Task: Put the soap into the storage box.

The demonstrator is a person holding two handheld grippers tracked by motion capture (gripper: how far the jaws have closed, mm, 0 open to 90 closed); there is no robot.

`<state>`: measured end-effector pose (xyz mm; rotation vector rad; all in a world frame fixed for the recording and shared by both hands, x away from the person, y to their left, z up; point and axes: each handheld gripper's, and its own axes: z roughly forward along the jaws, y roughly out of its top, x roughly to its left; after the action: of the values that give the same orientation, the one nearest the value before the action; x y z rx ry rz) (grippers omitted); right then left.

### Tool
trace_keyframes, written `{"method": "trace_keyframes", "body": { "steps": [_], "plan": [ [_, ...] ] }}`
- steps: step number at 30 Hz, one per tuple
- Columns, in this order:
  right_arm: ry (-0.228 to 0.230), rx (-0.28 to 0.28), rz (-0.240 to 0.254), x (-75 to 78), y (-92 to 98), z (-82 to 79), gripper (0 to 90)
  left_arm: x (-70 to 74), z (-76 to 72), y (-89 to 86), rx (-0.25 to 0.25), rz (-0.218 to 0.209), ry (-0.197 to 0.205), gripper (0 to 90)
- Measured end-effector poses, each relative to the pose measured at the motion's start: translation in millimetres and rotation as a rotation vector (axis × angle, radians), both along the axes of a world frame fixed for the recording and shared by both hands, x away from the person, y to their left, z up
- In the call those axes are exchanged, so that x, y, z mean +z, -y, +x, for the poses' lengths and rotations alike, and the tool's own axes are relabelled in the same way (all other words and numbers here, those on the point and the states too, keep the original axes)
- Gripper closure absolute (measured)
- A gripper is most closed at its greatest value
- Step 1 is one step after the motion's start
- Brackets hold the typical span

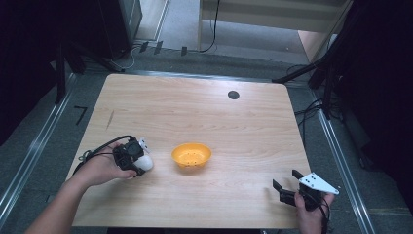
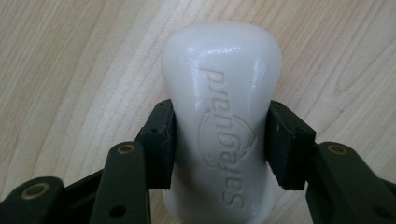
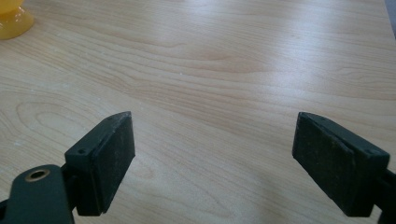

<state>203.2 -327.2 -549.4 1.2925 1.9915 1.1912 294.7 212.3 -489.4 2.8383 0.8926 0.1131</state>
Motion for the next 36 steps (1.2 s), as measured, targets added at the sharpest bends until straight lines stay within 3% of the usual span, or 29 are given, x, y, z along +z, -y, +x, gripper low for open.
{"method": "trace_keyframes", "body": {
  "steps": [4,9,12,16,19,24,36],
  "plan": [
    [-0.001,0.000,0.001,0.0,0.0,0.0,13.7,0.5,3.6,-4.2,0.025,0.003,0.023,50.2],
    [-0.001,0.000,0.000,0.0,0.1,0.1,13.8,3.7,3.5,-7.0,0.019,-0.011,0.020,50.3],
    [-0.002,0.001,0.001,0.0,0.0,0.1,13.8,8.3,3.1,-6.5,-0.004,0.009,0.022,50.3],
    [-0.001,0.001,0.000,0.0,0.0,0.2,13.8,18.6,2.6,-2.5,-0.026,0.004,0.038,50.3],
    [-0.002,0.002,0.000,0.0,0.0,0.2,13.8,26.4,1.1,3.7,-0.066,0.018,0.048,50.3],
    [-0.002,0.003,0.001,0.0,0.0,0.2,13.9,42.0,-0.4,13.0,-0.121,0.004,0.072,50.3],
    [-0.002,0.010,0.000,-0.2,0.0,0.8,13.9,65.0,7.3,29.2,-0.161,-0.001,0.092,50.2]
  ]
}}
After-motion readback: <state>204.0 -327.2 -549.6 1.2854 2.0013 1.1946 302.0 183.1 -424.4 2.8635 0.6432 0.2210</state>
